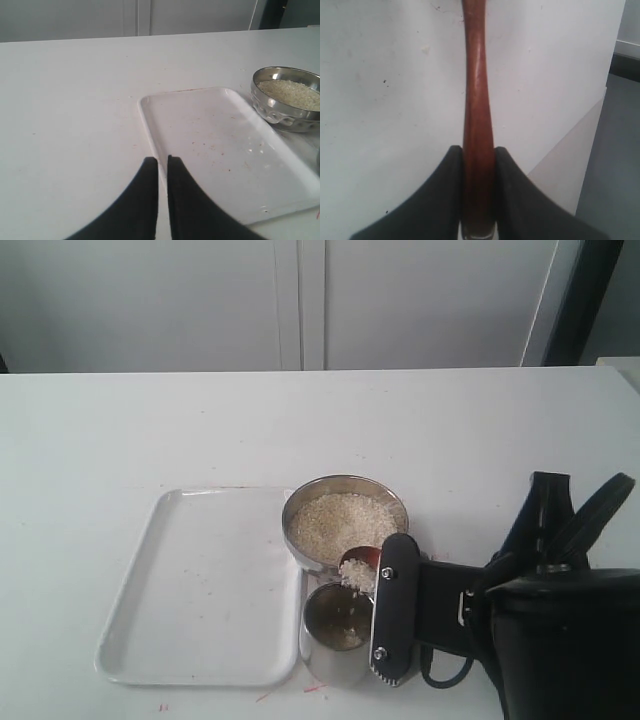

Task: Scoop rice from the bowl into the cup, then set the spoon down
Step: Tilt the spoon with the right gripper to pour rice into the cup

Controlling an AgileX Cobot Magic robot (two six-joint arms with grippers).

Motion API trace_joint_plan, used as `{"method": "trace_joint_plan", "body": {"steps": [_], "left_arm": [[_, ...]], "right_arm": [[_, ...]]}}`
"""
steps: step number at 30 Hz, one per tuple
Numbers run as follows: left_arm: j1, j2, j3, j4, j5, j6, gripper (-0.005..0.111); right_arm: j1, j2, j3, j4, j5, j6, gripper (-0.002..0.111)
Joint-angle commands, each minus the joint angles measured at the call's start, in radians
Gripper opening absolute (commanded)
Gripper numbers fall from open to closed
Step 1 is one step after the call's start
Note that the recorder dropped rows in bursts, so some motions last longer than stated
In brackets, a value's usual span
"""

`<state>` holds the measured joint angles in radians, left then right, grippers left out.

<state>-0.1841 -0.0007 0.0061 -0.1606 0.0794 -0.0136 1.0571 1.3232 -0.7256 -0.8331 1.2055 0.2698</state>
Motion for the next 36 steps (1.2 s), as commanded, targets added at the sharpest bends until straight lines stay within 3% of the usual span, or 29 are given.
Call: {"method": "trace_joint_plan", "body": {"steps": [1,36], "left_arm": [[-0.003,0.001,-0.006,-0.01,-0.003,-0.005,0.014],[-0.003,0.001,-0.006,-0.01,-0.003,-0.005,0.014]], "right_arm": [[0.001,-0.007,0.005,-0.02,0.013,-0.018,0.0],[0.053,-0.007,0.005,-0.087,0.016,-0.095,0.0]]}}
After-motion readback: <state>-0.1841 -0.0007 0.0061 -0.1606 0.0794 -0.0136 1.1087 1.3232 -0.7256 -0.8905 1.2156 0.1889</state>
